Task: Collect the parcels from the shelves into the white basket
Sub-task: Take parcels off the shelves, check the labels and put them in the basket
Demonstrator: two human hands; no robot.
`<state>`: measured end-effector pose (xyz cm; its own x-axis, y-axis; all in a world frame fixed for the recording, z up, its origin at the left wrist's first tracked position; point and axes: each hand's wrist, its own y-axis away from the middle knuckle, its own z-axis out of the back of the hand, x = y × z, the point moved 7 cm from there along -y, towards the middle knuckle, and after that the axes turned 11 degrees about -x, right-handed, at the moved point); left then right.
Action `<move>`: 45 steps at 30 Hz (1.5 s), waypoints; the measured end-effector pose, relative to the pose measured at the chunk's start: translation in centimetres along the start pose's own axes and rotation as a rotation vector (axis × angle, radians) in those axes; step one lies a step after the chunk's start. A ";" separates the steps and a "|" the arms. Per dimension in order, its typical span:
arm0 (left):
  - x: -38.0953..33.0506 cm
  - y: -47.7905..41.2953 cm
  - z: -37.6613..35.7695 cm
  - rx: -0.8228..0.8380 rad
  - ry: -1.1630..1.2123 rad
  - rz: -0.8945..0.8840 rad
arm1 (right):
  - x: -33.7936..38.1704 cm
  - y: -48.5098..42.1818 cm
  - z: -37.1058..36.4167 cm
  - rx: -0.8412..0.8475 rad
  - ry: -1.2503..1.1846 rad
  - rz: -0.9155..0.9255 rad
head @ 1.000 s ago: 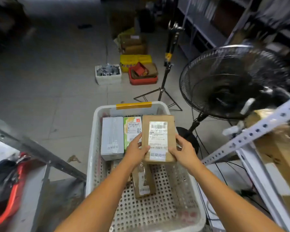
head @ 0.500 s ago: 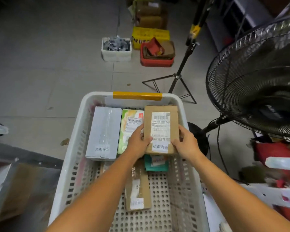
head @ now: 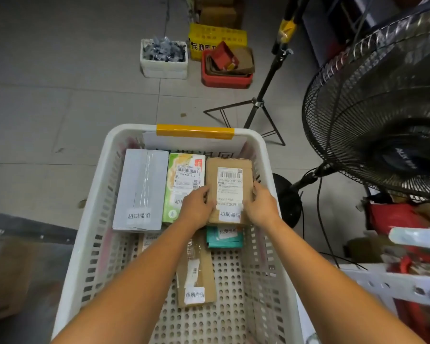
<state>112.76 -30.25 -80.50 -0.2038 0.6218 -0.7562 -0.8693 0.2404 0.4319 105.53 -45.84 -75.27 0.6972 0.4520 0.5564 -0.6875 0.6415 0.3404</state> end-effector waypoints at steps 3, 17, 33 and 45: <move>-0.8 0.8 1.6 0.019 -0.056 -0.031 | 0.5 1.1 1.1 0.017 0.006 -0.020; -14.3 14.6 16.7 0.118 -0.694 -0.431 | 6.8 17.6 17.4 -0.091 0.183 -0.006; -26.9 48.2 20.2 0.036 -0.800 -0.833 | 0.1 50.2 35.0 -0.384 0.114 0.027; -34.7 73.1 -4.3 0.338 -0.794 -1.284 | -24.3 72.7 53.1 -0.665 0.036 -0.416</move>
<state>54.36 -37.47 -24.82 0.9535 0.0682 -0.2937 -0.1051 0.9882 -0.1116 27.79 -43.07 -23.85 0.8848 0.1053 0.4539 -0.1100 0.9938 -0.0163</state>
